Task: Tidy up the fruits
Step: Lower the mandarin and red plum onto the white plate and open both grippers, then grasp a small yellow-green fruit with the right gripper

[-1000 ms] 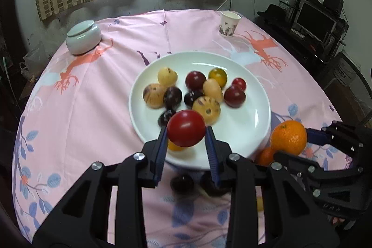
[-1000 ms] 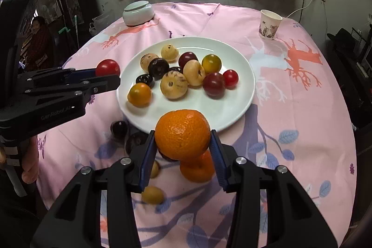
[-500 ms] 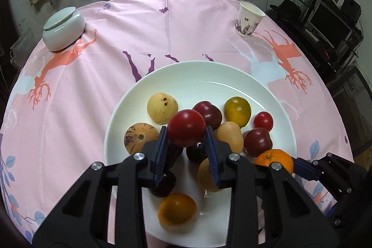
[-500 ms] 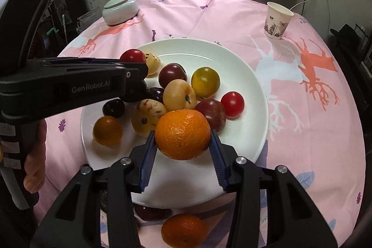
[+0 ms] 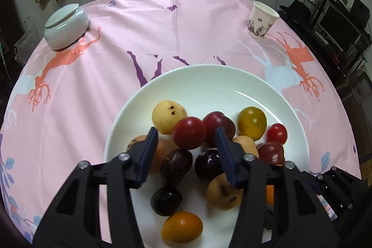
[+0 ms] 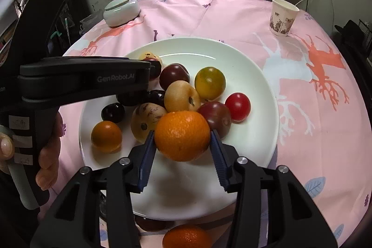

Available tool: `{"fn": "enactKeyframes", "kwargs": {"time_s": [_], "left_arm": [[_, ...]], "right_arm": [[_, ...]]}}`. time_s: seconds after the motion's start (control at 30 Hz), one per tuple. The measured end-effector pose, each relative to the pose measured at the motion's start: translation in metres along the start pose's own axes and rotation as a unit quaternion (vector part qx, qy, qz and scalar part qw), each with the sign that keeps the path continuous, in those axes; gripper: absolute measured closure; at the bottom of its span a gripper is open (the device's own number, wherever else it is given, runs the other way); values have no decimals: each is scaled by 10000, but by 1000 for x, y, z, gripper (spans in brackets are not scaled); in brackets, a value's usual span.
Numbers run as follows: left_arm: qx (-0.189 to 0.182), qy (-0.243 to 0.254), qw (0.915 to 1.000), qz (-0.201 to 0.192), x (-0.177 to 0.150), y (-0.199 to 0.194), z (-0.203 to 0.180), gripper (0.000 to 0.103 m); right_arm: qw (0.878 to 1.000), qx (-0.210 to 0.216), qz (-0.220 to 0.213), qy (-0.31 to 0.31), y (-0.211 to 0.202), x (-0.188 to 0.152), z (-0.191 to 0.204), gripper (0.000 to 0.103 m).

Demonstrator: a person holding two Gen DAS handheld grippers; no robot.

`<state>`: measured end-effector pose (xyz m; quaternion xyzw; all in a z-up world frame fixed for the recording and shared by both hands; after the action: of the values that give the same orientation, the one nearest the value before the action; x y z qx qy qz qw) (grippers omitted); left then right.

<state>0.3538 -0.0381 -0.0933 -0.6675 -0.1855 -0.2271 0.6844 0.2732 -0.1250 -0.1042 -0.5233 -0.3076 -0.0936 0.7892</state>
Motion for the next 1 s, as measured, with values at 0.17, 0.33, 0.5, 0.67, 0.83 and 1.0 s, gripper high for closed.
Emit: {"fn": "enactKeyframes", "kwargs": {"time_s": [0.17, 0.33, 0.5, 0.67, 0.83, 1.0], "left_arm": [[-150, -166, 9991, -366, -6, -49, 13, 28], [-212, -471, 9970, -582, -55, -94, 26, 24], [-15, -723, 9949, -701, -114, -119, 43, 15], [-195, -775, 9958, -442, -166, -124, 56, 15], [-91, -791, 9951, -584, -193, -133, 67, 14], [44, -592, 9960, -665, -211, -138, 66, 14]], "right_arm": [[9963, -421, -680, -303, -30, 5, -5, 36], [9930, -688, -912, -308, -47, 3, -18, 34], [9934, -734, -870, -162, -50, -4, -20, 34], [9958, -451, -797, -94, -83, -36, 6, 33], [9940, -552, -940, -99, -116, -90, 30, 8], [9967, -359, -689, 218, -118, -133, 42, 8]]}}
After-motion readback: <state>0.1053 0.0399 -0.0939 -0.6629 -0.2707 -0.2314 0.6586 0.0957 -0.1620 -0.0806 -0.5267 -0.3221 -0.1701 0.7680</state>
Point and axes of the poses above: each gripper's, at about its wrist camera, not at the fingertips, and y roughly the way its jaws point, z to its left, x to its top, the point moved 8 cm from there along y, roughly the way its jaws point, and after that the axes turned 9 degrees about x, right-handed, at the moved point
